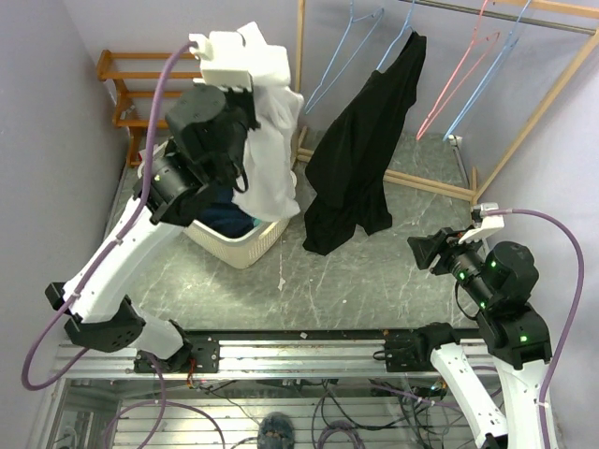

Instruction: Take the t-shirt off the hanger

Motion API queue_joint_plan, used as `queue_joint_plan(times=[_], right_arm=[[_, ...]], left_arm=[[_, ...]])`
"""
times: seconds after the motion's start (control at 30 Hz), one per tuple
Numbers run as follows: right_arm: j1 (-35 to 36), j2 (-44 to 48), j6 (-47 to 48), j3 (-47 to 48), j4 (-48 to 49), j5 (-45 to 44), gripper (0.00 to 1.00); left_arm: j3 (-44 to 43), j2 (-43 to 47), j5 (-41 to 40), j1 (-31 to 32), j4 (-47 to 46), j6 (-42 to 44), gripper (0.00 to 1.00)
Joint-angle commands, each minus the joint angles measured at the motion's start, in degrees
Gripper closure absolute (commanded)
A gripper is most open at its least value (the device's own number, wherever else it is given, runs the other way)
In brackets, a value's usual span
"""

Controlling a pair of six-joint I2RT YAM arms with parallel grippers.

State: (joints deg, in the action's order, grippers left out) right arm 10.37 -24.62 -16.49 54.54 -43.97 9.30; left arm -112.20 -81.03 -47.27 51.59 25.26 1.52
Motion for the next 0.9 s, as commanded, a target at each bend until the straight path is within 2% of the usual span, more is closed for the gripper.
queue_joint_plan(times=[0.0, 0.13, 0.3, 0.33, 0.43, 0.47, 0.53, 0.7, 0.87], right_arm=[[0.38, -0.34, -0.07, -0.73, 1.82, 0.39, 0.50], [0.37, -0.21, -0.20, -0.92, 1.97, 0.54, 0.50], [0.38, -0.32, -0.09, -0.93, 1.90, 1.01, 0.50], [0.40, -0.52, -0.01, -0.86, 1.83, 1.21, 0.50], [0.37, -0.97, 0.16, -0.72, 1.84, 1.93, 0.50], [0.36, -1.25, 0.21, -0.67, 1.90, 2.51, 0.50], [0.35, -1.85, 0.36, -0.67, 2.23, 3.74, 0.50], [0.43, -3.96, 0.13, -0.09, 2.88, 7.77, 0.49], [0.33, -6.23, -1.67, 1.20, 5.66, 12.28, 0.49]], left_arm=[[-7.61, -3.82, -4.51, -5.40, -5.36, 6.34, 0.93], [-6.03, -3.82, -2.54, -11.34, -3.19, 1.33, 0.93], [9.80, 1.41, 1.18, -15.81, -1.59, -6.77, 0.93], [13.04, 2.46, 2.29, -16.11, -0.86, -8.43, 0.85], [24.07, 6.14, 6.49, -16.39, 0.94, -13.78, 0.31], [26.47, 6.79, 8.33, -16.37, 1.82, -15.04, 0.23], [29.10, 7.42, 11.01, -16.37, 6.10, -17.73, 0.13], [33.90, 12.50, 13.90, -16.35, 12.55, -21.40, 0.12], [43.63, 25.77, 18.26, -16.39, 9.84, -23.58, 0.16]])
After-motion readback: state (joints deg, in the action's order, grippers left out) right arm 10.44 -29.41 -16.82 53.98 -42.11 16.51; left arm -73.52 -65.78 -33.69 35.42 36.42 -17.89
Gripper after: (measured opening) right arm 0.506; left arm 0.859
